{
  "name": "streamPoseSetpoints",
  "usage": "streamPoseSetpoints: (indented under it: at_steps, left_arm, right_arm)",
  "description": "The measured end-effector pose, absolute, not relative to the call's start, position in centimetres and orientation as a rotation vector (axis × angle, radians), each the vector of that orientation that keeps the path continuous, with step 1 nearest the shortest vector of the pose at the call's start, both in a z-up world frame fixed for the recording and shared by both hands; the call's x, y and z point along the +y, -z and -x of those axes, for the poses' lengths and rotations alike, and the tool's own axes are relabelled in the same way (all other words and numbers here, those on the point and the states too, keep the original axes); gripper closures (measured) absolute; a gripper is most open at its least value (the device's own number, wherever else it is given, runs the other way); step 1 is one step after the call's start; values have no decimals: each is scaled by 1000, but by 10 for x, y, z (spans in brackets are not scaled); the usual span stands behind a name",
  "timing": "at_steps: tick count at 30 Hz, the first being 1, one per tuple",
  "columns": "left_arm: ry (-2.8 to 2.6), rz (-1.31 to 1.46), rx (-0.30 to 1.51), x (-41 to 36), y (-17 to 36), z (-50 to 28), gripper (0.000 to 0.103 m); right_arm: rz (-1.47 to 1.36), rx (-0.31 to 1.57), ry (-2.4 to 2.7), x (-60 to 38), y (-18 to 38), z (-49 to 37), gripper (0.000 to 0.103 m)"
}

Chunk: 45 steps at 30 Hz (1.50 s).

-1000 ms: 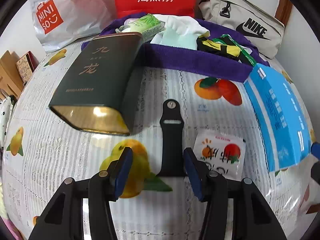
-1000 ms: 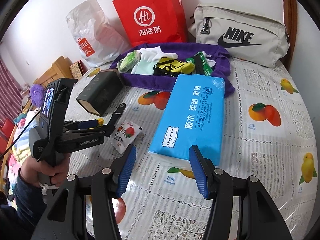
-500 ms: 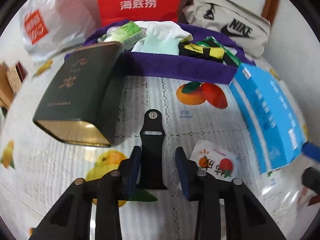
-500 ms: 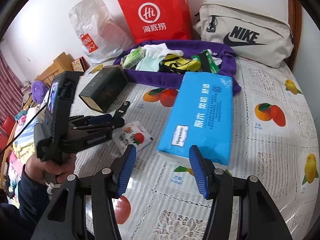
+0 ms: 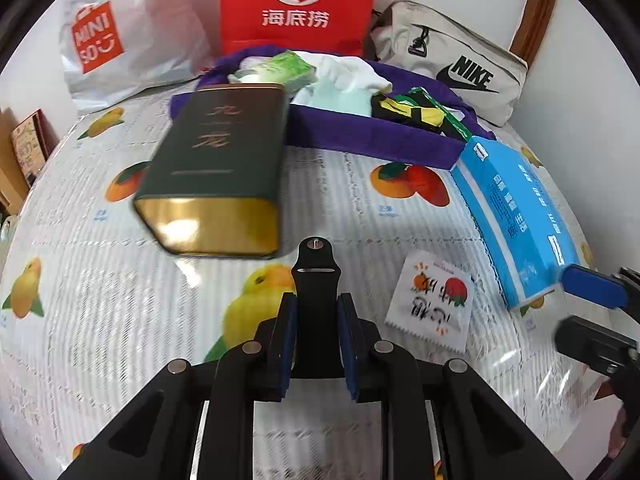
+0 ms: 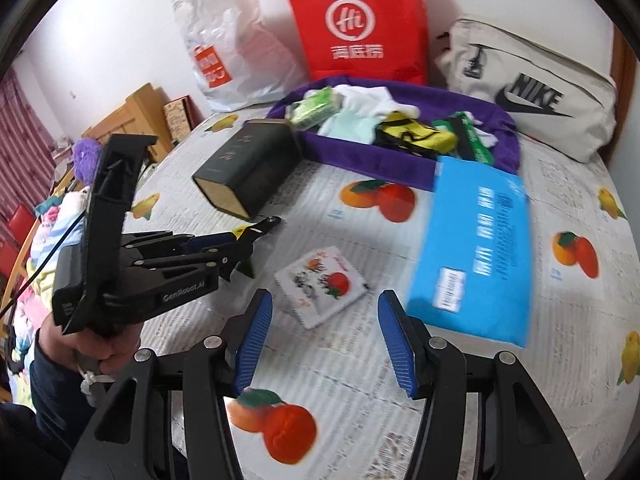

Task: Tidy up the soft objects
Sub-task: 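Grasp the black strap piece with the left tool while the right tool grasps the white tomato sachet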

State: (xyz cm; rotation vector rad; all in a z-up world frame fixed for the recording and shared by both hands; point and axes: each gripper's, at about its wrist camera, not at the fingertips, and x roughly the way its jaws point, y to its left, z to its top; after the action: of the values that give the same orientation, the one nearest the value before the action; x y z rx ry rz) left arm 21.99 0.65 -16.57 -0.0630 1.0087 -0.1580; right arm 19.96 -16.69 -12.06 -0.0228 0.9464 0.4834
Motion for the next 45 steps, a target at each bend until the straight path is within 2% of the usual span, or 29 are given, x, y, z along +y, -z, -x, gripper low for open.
streamPoseSetpoints:
  at_steps: [6,10,15,17,20,25,30,33,35,37,38,39,41,45]
  left_arm:
    - [139,83,999,29,165,-206,83]
    - [130,99,993,44,166,-201,83]
    - [125,102,997,56,169,-198,83]
    - [123,105,998,60,171,-196,83]
    - [121,116,994,68,171,-195,83]
    - [129,143,993,76,171,-197,83]
    - [155,166,997,76,175,-200,83]
    - [165,170,996,76,175,-200,83]
    - [168,176,994,78,175,-199,83]
    - [166,184,992,80,175,-200,83]
    - [167,187,990,81,175,-200,83]
    - [168,190,987,82,175,-199,83]
    - [169,195,985,83,174,-199,83]
    - [176,195,980,83,173,-197,83]
  right_arm:
    - [82,973,-517,-135,140,-207,48]
    - [120,970,-487,-124,152,-216,35]
    - [136,987,-439,-118,165,-231,32]
    - [188,962,-406,-112,168,-232,24]
    - [241,963,-387,-103,174,-236,20]
    - [326,957,-309,-93,186,-239,18]
    - [290,980,-304,-96,187,-243,16]
    - [275,992,-317,-97,186,-242,22]
    - [258,1004,-338,-97,185,-242,40]
    - [182,1032,-368,-103,185,-243,44]
    - [185,1027,-363,-104,185,-243,51]
    - [184,1027,-363,-105,184,-243,52]
    - [151,1024,-356,-111,183,-243,61]
    - [145,1022,-378,-114,182,-238,67]
